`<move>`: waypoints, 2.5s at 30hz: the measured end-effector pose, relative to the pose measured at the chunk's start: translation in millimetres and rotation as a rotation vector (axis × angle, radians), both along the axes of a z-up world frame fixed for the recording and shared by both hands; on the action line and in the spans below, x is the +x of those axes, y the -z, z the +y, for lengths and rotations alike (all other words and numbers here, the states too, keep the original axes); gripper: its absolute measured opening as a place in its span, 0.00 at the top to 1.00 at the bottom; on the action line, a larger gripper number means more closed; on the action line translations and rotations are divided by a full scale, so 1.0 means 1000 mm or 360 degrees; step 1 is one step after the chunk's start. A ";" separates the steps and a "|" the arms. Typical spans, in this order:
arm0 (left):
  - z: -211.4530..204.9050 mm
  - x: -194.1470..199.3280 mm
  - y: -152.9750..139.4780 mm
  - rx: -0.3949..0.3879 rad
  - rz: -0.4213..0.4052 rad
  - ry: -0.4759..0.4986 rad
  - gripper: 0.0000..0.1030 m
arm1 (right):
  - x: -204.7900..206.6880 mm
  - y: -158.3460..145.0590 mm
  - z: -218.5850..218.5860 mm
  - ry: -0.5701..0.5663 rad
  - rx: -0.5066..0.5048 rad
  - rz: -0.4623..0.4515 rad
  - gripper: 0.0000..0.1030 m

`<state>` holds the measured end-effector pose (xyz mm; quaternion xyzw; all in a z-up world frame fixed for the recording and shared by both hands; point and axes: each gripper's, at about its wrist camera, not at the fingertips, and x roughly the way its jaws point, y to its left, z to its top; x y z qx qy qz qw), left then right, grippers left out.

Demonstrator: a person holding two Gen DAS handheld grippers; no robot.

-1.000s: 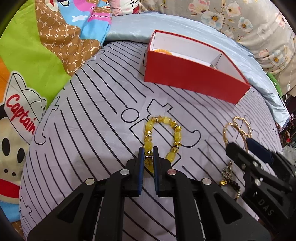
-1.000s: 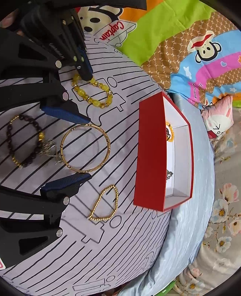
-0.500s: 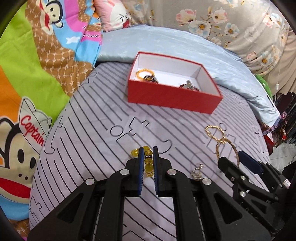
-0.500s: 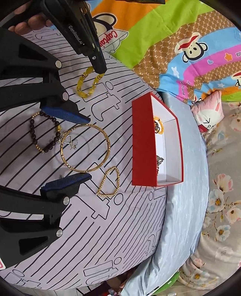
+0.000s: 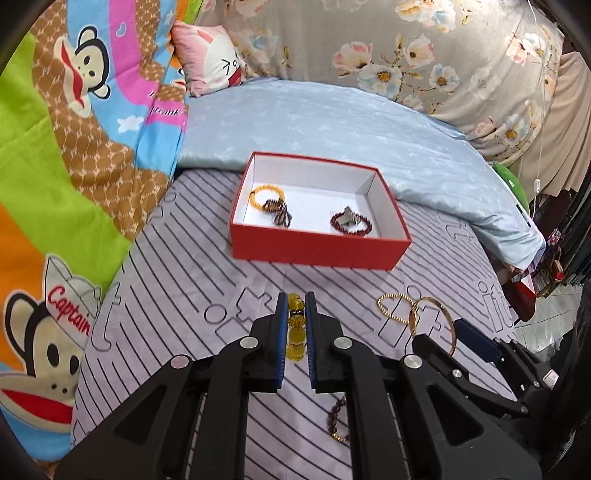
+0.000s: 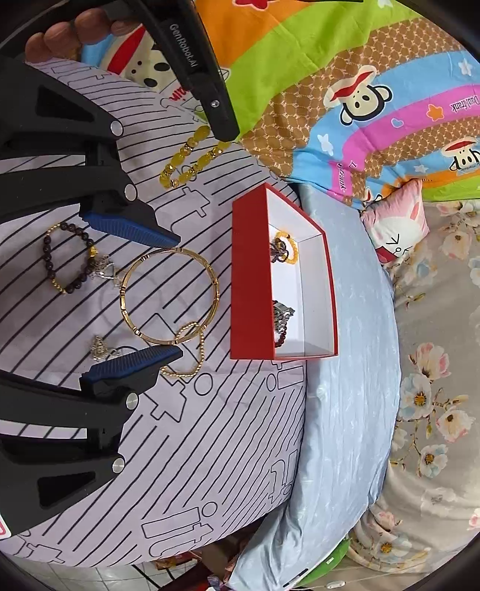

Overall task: Organize jewelry
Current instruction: 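Carry the yellow bracelet and gold bangle over into the red box, then open both tools to drop the bracelet and bangle in the box, then withdraw both tools from the box toward the dark bead bracelet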

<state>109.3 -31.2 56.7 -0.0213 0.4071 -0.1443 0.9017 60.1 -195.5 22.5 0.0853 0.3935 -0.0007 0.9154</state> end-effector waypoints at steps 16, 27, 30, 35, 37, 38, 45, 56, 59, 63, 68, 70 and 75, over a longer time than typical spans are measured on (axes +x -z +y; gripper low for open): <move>-0.030 0.102 -0.038 0.0026 -0.0141 0.0029 0.91 | 0.107 -0.030 -0.025 -0.0021 -0.0020 -0.0060 0.49; -0.040 0.162 -0.002 0.0095 -0.0050 -0.0018 0.91 | 0.175 -0.014 -0.019 -0.0040 -0.0056 -0.0022 0.49; -0.040 0.174 0.007 0.0117 -0.0036 -0.0031 0.91 | 0.187 -0.007 -0.017 -0.0041 -0.0064 -0.0011 0.49; -0.041 0.193 0.022 0.0118 0.0005 -0.0047 0.91 | 0.202 0.003 -0.017 -0.0044 -0.0082 0.0011 0.49; -0.041 0.197 0.026 0.0118 0.0017 -0.0047 0.91 | 0.208 0.006 -0.016 -0.0045 -0.0089 0.0020 0.49; -0.042 0.199 0.028 0.0117 0.0023 -0.0048 0.91 | 0.210 0.008 -0.015 -0.0047 -0.0093 0.0025 0.49; -0.043 0.203 0.038 0.0124 0.0037 -0.0071 0.90 | 0.216 0.015 -0.010 -0.0047 -0.0118 0.0026 0.46; -0.041 0.187 0.036 0.0171 0.0027 -0.0095 0.80 | 0.196 0.006 -0.011 -0.0028 -0.0102 0.0004 0.45; -0.038 0.177 0.031 0.0166 0.0022 -0.0092 0.80 | 0.184 0.001 -0.011 -0.0021 -0.0117 -0.0012 0.44; -0.035 0.160 0.024 0.0164 0.0014 -0.0084 0.78 | 0.163 -0.005 -0.011 -0.0022 -0.0108 -0.0010 0.44; -0.027 0.127 0.019 0.0168 -0.0001 -0.0081 0.70 | 0.128 -0.006 -0.011 -0.0012 -0.0106 -0.0001 0.44; -0.024 0.115 0.019 0.0167 0.0005 -0.0079 0.70 | 0.112 -0.005 -0.011 0.0001 -0.0114 0.0006 0.44; -0.017 0.078 0.024 0.0182 0.0022 -0.0057 0.70 | 0.070 -0.002 -0.014 0.0035 -0.0131 0.0019 0.44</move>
